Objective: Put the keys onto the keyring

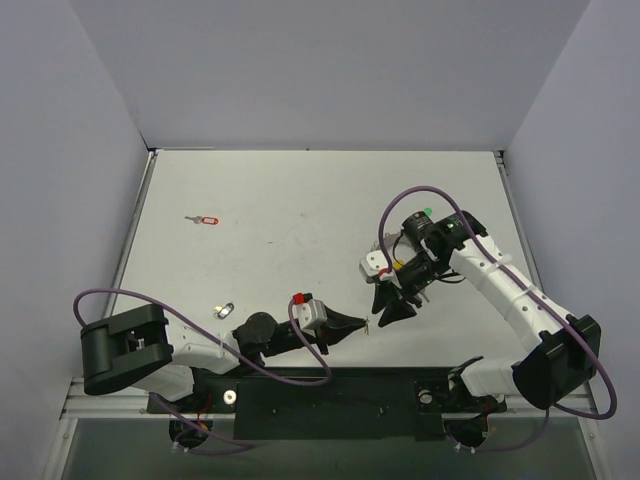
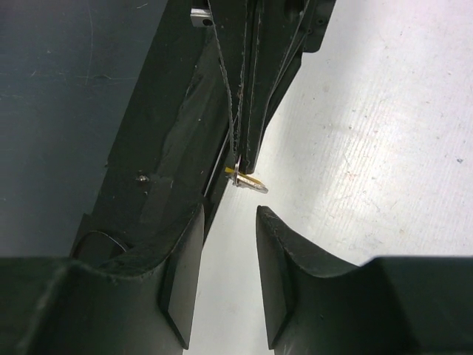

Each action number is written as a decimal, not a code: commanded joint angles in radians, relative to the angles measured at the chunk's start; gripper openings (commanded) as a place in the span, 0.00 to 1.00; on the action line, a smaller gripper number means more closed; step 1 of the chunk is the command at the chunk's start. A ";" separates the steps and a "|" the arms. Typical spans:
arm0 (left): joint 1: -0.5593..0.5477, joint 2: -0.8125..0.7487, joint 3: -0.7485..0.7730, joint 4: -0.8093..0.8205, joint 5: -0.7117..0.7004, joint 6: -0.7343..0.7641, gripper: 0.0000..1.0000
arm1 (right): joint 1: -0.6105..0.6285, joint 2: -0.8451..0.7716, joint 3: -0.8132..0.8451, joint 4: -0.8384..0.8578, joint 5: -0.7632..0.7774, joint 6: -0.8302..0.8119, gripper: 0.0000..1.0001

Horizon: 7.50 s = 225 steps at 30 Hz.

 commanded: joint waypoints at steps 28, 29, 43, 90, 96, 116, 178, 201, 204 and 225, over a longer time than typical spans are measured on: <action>0.004 0.006 0.043 0.024 -0.027 -0.045 0.00 | 0.094 0.078 0.070 -0.065 -0.043 -0.004 0.15; 0.004 0.005 0.044 0.023 -0.027 -0.045 0.00 | 0.096 0.081 0.072 -0.064 -0.043 -0.004 0.13; 0.004 -0.003 0.052 0.003 -0.029 -0.051 0.00 | 0.105 0.095 0.078 -0.064 -0.038 0.004 0.11; 0.223 -0.641 0.191 -1.172 -0.010 0.281 0.77 | -0.791 -0.072 -0.215 -0.145 0.348 -0.068 0.00; 0.206 -0.708 0.199 -1.248 -0.050 0.355 0.77 | -0.877 0.033 -0.169 -0.075 0.546 0.123 0.00; 0.156 -0.774 0.205 -1.306 -0.075 0.380 0.78 | -0.676 0.543 0.102 0.288 0.753 0.645 0.00; 0.153 -0.756 0.209 -1.309 -0.047 0.378 0.78 | -0.589 0.460 -0.011 0.501 0.735 0.676 0.16; 0.228 -0.664 0.153 -0.993 -0.076 -0.100 0.85 | -0.601 0.147 -0.011 0.433 0.350 0.573 0.31; 0.228 -0.607 0.133 -0.866 -0.109 -0.278 0.86 | -0.579 0.150 -0.013 0.427 0.341 0.520 0.33; 0.409 -0.304 0.107 -0.819 0.011 -0.669 0.85 | -0.592 0.480 0.197 0.479 0.531 0.857 0.34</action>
